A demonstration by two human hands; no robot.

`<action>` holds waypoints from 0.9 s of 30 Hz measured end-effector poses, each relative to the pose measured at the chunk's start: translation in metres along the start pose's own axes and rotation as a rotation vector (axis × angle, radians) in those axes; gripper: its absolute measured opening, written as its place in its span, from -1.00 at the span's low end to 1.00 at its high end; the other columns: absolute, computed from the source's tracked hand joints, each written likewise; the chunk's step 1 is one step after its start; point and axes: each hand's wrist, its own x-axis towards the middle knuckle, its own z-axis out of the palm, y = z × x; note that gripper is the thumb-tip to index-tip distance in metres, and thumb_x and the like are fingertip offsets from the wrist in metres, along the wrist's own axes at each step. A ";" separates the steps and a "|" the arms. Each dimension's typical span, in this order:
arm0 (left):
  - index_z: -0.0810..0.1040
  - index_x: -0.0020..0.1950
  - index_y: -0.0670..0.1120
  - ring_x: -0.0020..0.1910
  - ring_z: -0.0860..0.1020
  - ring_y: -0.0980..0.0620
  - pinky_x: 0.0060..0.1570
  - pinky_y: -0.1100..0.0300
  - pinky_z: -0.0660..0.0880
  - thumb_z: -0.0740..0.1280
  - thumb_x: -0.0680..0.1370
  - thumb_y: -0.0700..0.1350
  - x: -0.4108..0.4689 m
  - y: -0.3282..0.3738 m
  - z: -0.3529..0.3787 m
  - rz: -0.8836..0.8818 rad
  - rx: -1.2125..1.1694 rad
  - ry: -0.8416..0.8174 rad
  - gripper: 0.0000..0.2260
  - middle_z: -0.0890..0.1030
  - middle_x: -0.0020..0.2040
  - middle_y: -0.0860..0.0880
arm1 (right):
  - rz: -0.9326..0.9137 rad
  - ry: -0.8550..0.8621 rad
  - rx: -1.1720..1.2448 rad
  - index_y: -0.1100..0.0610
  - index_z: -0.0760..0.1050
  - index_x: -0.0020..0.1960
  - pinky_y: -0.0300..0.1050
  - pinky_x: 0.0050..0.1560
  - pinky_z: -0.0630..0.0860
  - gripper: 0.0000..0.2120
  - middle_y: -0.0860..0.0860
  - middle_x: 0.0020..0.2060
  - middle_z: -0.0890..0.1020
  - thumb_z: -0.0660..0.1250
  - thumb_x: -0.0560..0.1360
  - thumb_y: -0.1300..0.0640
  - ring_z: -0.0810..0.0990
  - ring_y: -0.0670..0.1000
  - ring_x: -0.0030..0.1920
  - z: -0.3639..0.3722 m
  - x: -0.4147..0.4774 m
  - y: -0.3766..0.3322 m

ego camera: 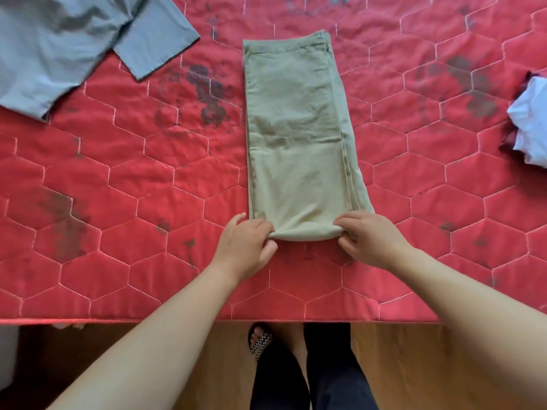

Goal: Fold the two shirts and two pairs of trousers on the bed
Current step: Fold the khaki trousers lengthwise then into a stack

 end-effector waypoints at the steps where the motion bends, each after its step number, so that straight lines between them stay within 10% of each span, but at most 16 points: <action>1: 0.52 -0.12 -0.07 -0.09 0.54 -0.01 0.30 0.11 0.19 0.24 0.46 -0.08 -0.008 0.007 -0.010 -0.008 -0.017 -0.038 -0.89 0.58 -0.16 0.02 | 0.006 -0.036 0.015 0.18 0.45 -0.30 -0.07 -0.39 0.43 -0.95 -0.01 -0.35 0.54 0.31 0.31 0.24 0.54 0.12 -0.28 -0.010 -0.008 -0.006; 9: 0.40 -0.33 -0.11 -0.36 0.43 -0.08 -0.37 0.12 0.27 0.14 0.34 0.04 -0.004 0.054 -0.107 -0.266 -0.176 0.057 -0.77 0.48 -0.42 -0.04 | 0.126 0.015 0.180 0.05 0.17 -0.38 -0.04 -0.41 0.24 -0.75 -0.05 -0.51 0.26 0.25 0.32 0.13 0.29 0.08 -0.43 -0.110 -0.013 -0.034; 14: 0.52 -0.15 -0.08 -0.23 0.50 -0.08 -0.27 0.05 0.41 0.24 0.45 -0.04 0.098 0.037 -0.156 -0.373 -0.229 0.252 -0.86 0.59 -0.26 -0.02 | 0.208 0.283 0.174 0.11 0.52 -0.11 0.02 -0.17 0.48 -0.93 0.03 -0.18 0.61 0.32 0.42 0.16 0.54 0.11 -0.13 -0.154 0.097 -0.006; 22: 0.47 0.08 -0.02 -0.08 0.53 -0.11 -0.22 0.12 0.32 0.21 0.56 -0.04 0.195 -0.033 -0.122 -0.502 -0.263 0.353 -0.85 0.59 -0.08 -0.03 | 0.199 0.284 0.162 0.07 0.56 0.14 -0.01 0.02 0.47 -0.75 0.04 0.06 0.62 0.36 0.46 0.12 0.56 0.11 0.07 -0.126 0.232 0.040; 27: 0.36 0.37 -0.07 0.35 0.34 -0.10 0.25 -0.09 0.28 0.26 0.54 -0.04 0.231 -0.043 -0.085 -0.447 -0.098 0.426 -0.60 0.40 0.36 -0.06 | 0.251 0.363 0.080 0.09 0.54 0.16 0.00 0.07 0.35 -0.75 0.05 0.14 0.56 0.34 0.48 0.11 0.52 0.11 0.15 -0.094 0.267 0.056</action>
